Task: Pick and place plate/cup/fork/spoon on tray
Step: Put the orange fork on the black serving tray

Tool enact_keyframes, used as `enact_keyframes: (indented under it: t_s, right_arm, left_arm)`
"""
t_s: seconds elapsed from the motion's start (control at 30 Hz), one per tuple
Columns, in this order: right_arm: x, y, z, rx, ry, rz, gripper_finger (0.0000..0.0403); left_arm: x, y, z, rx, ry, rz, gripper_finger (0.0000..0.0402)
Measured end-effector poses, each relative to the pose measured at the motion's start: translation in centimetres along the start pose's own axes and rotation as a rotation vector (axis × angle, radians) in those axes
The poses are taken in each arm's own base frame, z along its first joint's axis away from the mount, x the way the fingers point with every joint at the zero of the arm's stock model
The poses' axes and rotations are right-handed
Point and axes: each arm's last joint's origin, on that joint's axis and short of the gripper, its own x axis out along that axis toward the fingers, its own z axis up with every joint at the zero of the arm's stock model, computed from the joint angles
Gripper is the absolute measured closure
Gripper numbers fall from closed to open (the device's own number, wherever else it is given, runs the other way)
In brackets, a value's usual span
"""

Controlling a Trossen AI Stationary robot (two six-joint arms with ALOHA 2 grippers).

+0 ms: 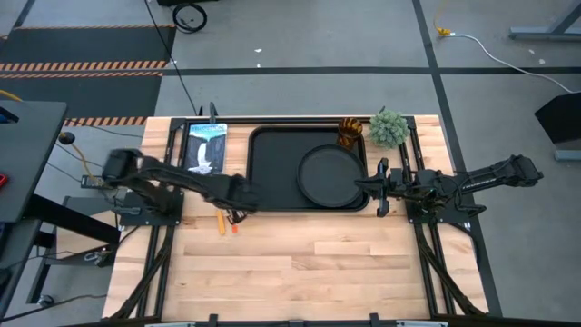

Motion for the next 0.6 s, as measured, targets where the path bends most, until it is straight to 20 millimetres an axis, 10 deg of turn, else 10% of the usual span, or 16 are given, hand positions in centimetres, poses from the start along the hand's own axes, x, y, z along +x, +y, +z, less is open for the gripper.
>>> enact_keyframes:
  t_s: [0.6]
  right_arm:
    - [0.0,0.0,0.0,0.001,-0.002,0.001,0.0369]
  left_arm:
    - [3.8,0.2,-2.2,-0.543,-0.048,-0.21,0.0253]
